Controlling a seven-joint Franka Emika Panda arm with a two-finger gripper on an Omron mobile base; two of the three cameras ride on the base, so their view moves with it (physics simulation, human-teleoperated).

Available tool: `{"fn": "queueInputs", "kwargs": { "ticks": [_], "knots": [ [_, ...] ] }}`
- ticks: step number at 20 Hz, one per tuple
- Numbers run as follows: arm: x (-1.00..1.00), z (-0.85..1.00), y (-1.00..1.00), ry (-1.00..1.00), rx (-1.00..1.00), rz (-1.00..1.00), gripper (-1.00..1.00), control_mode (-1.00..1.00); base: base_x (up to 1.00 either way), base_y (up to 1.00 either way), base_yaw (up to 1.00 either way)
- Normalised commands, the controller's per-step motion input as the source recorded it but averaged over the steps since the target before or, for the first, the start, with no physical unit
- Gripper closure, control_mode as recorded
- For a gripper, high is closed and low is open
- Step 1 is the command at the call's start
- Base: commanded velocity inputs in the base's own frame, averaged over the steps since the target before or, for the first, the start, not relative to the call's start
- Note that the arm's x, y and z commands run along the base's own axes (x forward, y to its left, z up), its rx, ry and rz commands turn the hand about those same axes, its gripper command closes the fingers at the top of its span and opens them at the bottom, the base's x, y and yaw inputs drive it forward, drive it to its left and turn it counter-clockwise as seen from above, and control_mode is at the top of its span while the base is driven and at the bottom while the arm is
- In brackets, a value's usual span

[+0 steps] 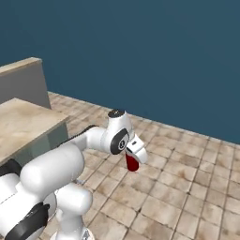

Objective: Four empty soda cans are scattered around the kitchen. Gather all the cans and cluster them next to the stove for recycling.

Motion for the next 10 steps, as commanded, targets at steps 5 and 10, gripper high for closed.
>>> {"fn": "queueInputs", "kwargs": {
  "ticks": [5, 10],
  "knots": [
    [0.0, 0.0, 0.0, 0.0, 0.0, 0.0, 1.0, 1.0, 0.75, -0.27, 0.06],
    [0.0, 0.0, 0.0, 0.0, 0.0, 0.0, 1.0, 1.0, 0.75, -0.27, 0.08]
  ]
}}
